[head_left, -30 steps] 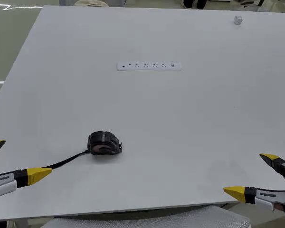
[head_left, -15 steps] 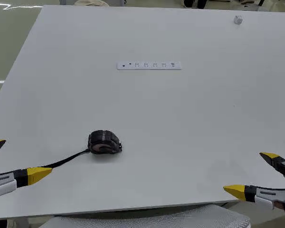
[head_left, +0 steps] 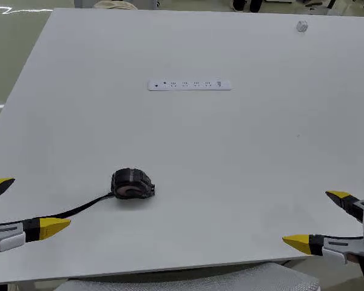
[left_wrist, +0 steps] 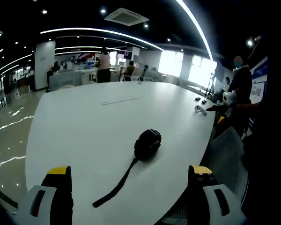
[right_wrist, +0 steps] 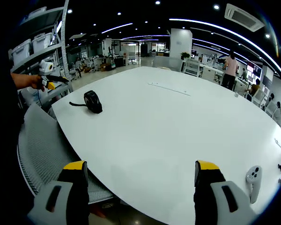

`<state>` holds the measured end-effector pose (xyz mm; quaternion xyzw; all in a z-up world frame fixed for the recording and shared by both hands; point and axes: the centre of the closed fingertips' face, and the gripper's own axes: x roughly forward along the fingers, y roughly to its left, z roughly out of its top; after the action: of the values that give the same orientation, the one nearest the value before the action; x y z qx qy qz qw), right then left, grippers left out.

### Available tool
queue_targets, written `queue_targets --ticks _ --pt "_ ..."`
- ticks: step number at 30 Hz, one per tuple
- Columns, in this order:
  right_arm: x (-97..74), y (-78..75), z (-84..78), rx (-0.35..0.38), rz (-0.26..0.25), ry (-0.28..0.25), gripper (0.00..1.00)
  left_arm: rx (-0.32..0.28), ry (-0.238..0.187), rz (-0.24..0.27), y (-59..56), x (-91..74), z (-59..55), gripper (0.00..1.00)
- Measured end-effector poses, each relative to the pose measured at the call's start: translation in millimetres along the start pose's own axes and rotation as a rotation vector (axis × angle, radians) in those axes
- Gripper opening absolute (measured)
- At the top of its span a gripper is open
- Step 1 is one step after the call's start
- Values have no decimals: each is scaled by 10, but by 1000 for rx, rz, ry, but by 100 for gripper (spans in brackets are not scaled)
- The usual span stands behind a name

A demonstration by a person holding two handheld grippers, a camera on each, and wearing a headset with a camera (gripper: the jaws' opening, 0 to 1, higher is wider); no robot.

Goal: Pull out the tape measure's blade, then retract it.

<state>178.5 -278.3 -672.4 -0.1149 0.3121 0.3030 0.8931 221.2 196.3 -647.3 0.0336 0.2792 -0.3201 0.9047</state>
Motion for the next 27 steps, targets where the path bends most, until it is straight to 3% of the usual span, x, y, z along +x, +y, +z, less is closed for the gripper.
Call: queue_targets --ticks 6,14,21,27 --pt "123 83 159 16 68 -18 99 22 23 -23 24 94 67 100" --pt "342 122 376 -71 112 0 99 118 58 -95 -9 273 213 100" --pt "533 186 446 -121 155 22 99 183 78 -146 -32 417 339 100" --pt "706 284 518 -163 205 40 97 229 102 -198 -142 574 430 99"
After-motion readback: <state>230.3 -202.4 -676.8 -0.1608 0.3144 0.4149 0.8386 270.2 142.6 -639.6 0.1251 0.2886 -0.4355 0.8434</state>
